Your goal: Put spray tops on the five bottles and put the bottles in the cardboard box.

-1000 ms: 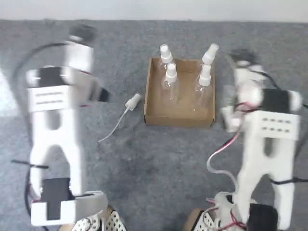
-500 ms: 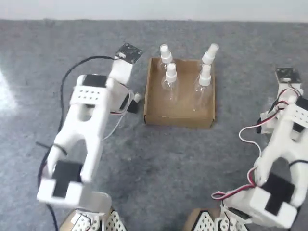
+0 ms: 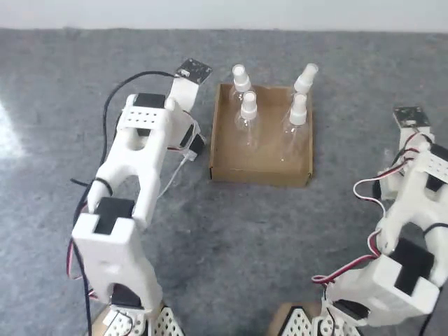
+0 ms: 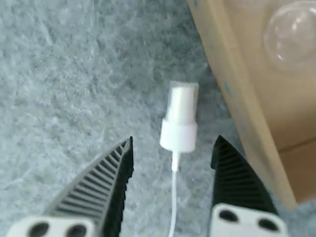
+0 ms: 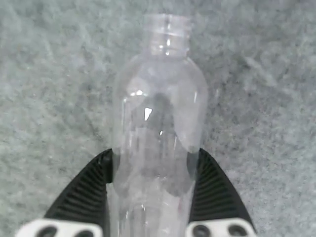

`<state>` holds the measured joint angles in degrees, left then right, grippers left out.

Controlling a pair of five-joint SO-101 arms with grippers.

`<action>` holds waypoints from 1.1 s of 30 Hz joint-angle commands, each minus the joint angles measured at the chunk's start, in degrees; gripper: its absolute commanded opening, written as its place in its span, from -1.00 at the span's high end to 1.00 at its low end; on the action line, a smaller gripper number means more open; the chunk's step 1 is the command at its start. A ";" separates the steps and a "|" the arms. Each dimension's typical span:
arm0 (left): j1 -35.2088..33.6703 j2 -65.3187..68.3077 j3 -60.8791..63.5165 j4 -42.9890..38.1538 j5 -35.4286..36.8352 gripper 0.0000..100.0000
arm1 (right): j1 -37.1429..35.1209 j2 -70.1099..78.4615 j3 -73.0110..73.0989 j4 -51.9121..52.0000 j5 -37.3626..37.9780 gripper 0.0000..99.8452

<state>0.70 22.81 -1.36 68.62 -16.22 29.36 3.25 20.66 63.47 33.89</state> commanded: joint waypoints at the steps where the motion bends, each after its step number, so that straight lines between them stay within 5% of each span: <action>1: 0.53 1.67 -5.58 -1.23 -0.44 0.53 | 0.75 -0.22 -0.44 -0.75 1.05 0.99; 12: 0.70 11.43 -12.97 -1.05 0.00 0.54 | 0.48 0.13 1.58 -0.75 1.05 0.99; 22: 0.18 16.26 -17.01 -0.26 3.16 0.85 | 0.57 -0.04 4.04 -0.75 1.14 0.99; 33: -6.42 -0.62 -22.99 19.87 10.37 0.98 | 0.75 0.13 4.13 -0.66 1.14 0.99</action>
<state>-4.13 32.04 -21.32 84.26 -8.13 29.54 4.13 25.05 63.12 34.42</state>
